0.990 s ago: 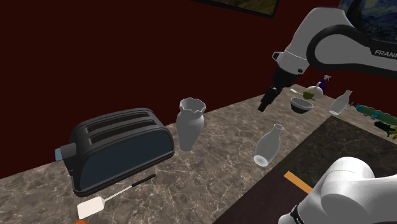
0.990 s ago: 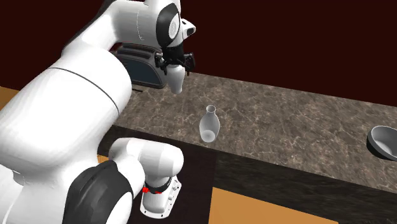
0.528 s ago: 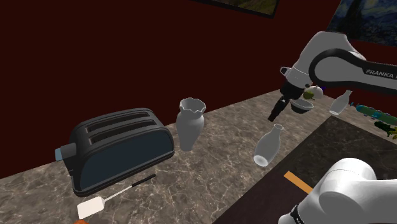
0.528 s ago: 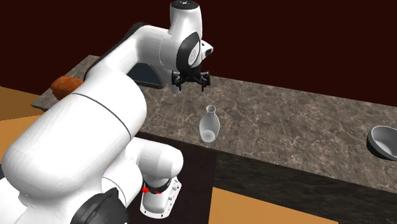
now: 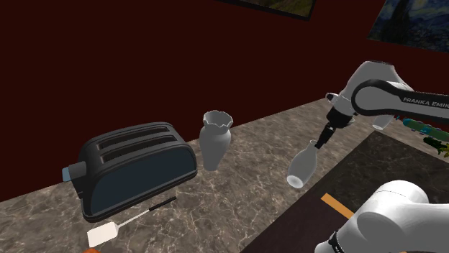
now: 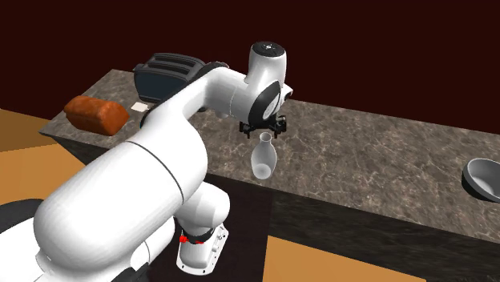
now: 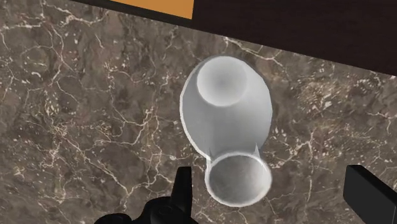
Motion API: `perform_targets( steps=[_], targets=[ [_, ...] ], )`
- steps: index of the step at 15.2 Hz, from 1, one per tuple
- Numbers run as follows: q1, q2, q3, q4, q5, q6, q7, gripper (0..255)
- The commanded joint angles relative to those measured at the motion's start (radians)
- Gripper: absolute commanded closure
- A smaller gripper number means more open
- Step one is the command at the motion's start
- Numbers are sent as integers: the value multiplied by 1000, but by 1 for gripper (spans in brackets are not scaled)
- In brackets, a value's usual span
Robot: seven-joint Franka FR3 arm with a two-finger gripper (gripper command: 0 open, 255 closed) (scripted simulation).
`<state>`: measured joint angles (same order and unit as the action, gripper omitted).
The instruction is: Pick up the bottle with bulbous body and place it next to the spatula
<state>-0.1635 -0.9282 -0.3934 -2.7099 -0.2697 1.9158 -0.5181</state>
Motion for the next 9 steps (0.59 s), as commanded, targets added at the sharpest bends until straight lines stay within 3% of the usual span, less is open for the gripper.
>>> perform_targets(
  steps=[1, 9],
  targets=[
    [-15, 10, -35, -7, -26, 18, -34, 0],
    [-20, 52, -69, -86, -54, 137, -31, 0]
  ],
)
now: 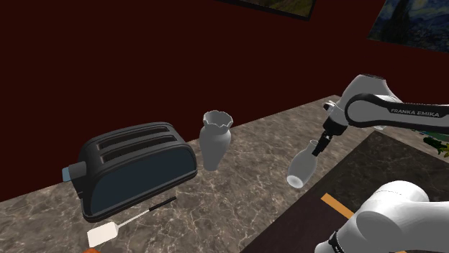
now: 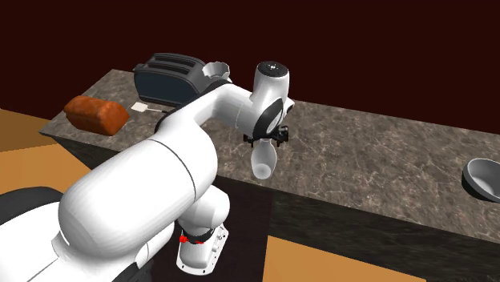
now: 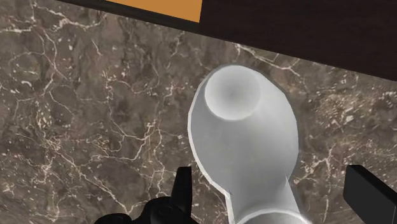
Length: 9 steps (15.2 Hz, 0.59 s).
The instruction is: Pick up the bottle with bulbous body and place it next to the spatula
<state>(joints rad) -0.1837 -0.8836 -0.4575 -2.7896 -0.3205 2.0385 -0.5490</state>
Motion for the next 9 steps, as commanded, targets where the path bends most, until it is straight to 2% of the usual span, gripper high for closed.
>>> perform_targets(
  steps=[1, 7, 8, 9],
  targets=[
    [0, 7, -5, -7, -3, 14, 0, 0],
    [0, 7, -5, -7, -3, 14, 0, 0],
    [0, 7, -5, -7, -3, 14, 0, 255],
    [0, 7, -5, -7, -3, 14, 0, 255]
  ],
)
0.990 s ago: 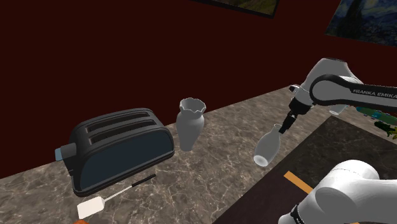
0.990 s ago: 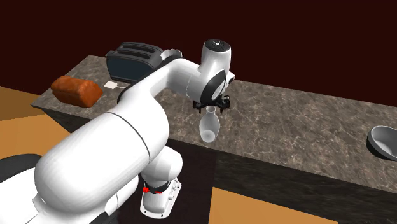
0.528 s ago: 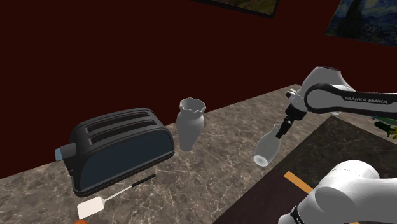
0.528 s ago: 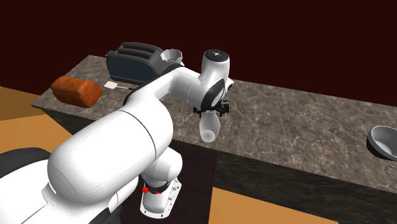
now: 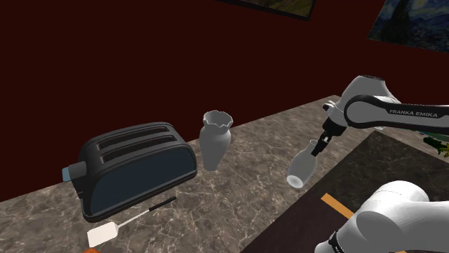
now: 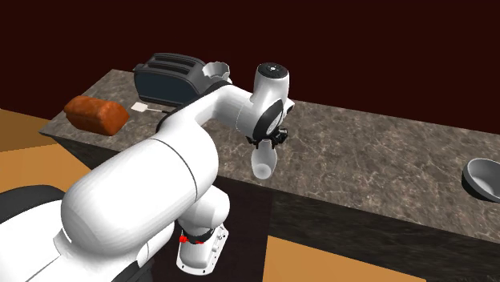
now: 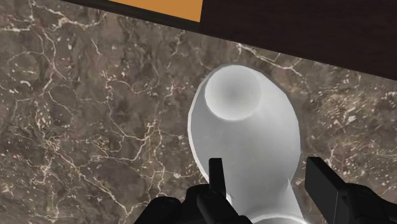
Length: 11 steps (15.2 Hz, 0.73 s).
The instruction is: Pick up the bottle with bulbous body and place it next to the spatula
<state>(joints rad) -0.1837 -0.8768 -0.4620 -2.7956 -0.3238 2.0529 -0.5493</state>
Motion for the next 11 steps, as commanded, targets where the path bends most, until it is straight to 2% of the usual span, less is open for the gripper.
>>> perform_targets(
  steps=[1, 8, 11],
  targets=[
    [0, 0, 0, -1, 0, 0, 0, 255],
    [0, 0, 0, -1, 0, 0, 0, 255],
    [5, -13, 14, 32, 13, -46, 1, 255]
  ],
)
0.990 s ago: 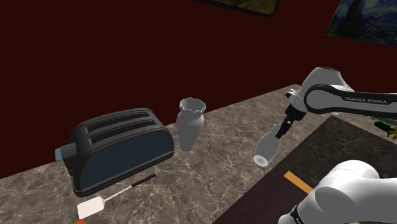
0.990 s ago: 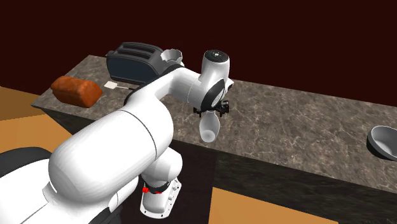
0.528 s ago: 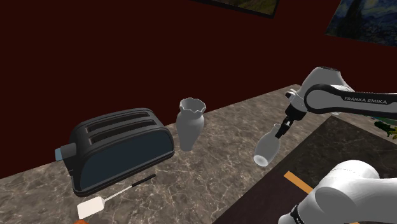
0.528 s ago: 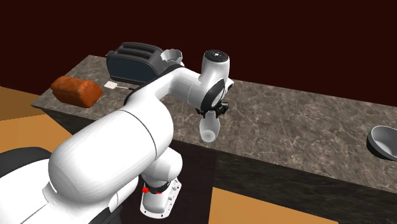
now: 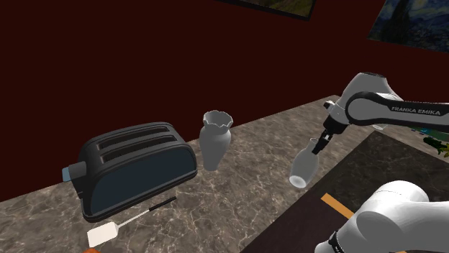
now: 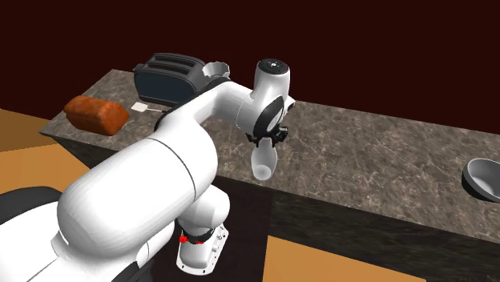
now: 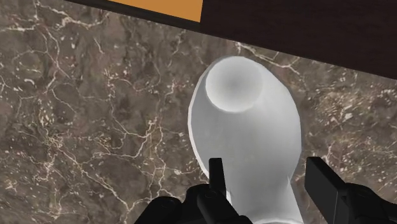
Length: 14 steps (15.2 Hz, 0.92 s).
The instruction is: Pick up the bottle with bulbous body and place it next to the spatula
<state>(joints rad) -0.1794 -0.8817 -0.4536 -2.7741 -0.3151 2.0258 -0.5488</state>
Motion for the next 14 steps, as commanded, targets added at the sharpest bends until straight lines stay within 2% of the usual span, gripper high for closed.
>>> perform_targets(
  steps=[1, 14],
  targets=[
    [2, -12, 11, 22, 9, -33, 0, 255],
    [25, -28, 63, 184, 57, -211, 2, 255]
  ],
)
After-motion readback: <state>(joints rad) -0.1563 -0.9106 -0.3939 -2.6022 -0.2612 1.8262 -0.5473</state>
